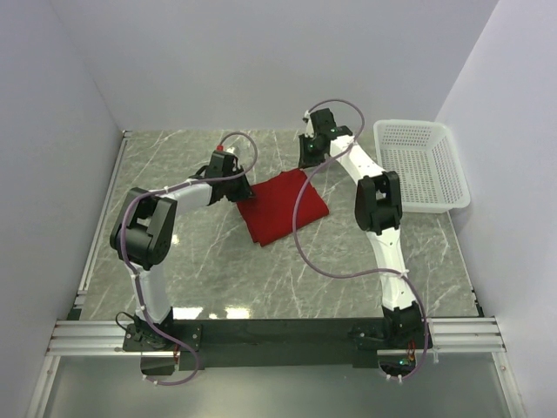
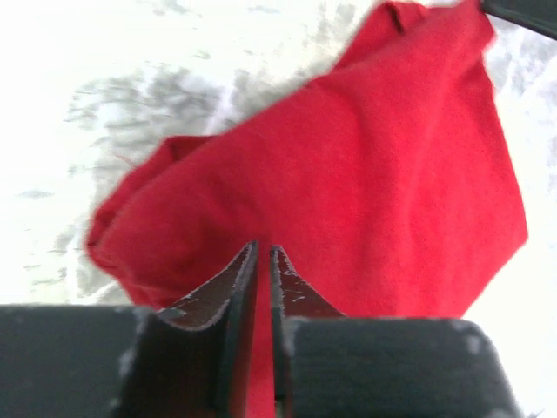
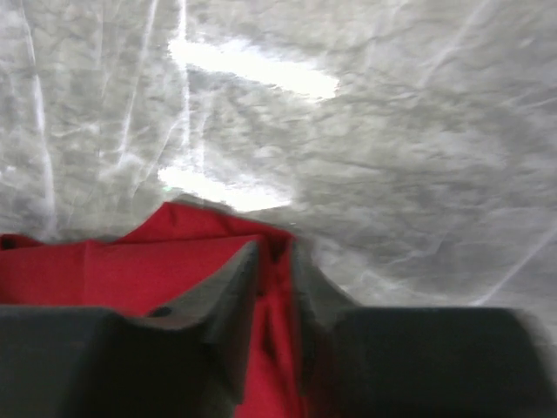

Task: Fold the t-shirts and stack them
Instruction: Fold the tshirt

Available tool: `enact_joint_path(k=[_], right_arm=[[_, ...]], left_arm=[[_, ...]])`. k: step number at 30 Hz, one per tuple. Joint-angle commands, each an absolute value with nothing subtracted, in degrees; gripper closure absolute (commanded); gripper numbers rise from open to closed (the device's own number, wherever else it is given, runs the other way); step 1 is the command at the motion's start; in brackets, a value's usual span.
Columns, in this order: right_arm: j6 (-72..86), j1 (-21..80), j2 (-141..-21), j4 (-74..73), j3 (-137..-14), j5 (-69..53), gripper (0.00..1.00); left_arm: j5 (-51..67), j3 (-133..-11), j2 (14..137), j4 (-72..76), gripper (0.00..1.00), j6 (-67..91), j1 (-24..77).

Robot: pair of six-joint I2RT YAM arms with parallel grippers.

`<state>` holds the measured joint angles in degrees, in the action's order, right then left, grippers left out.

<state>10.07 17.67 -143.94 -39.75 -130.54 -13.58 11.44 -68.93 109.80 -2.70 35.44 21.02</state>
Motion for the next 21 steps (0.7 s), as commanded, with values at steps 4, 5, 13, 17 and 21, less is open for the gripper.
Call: enact_joint_path(k=[4,5,13,17,21], right_arm=[[3.4,14.5,-137.3,-37.3,-128.3,-16.2,0.52],[1.9,14.2,-136.0,-36.9,-125.9,-17.0,0.49],[-10.5,13.6,-123.2,-38.1,-111.9,-26.8,0.39],[-16.9,13.7,-118.1,-40.8,-106.5,-31.6,0.37],[-19.7,13.1,-110.8,-40.7,-99.3,-34.4,0.35]], left_arm=[[0.6,-73.2,107.2,-8.4,0.69,35.6,20.0],[0.2,-73.3,107.2,-8.9,0.69,35.9,19.9],[0.3,-69.1,105.0,-7.5,0.65,36.6,17.1],[-3.5,-67.2,99.2,-5.4,0.61,35.0,17.1],[-2.0,-63.8,93.5,-4.9,0.45,37.3,17.1]])
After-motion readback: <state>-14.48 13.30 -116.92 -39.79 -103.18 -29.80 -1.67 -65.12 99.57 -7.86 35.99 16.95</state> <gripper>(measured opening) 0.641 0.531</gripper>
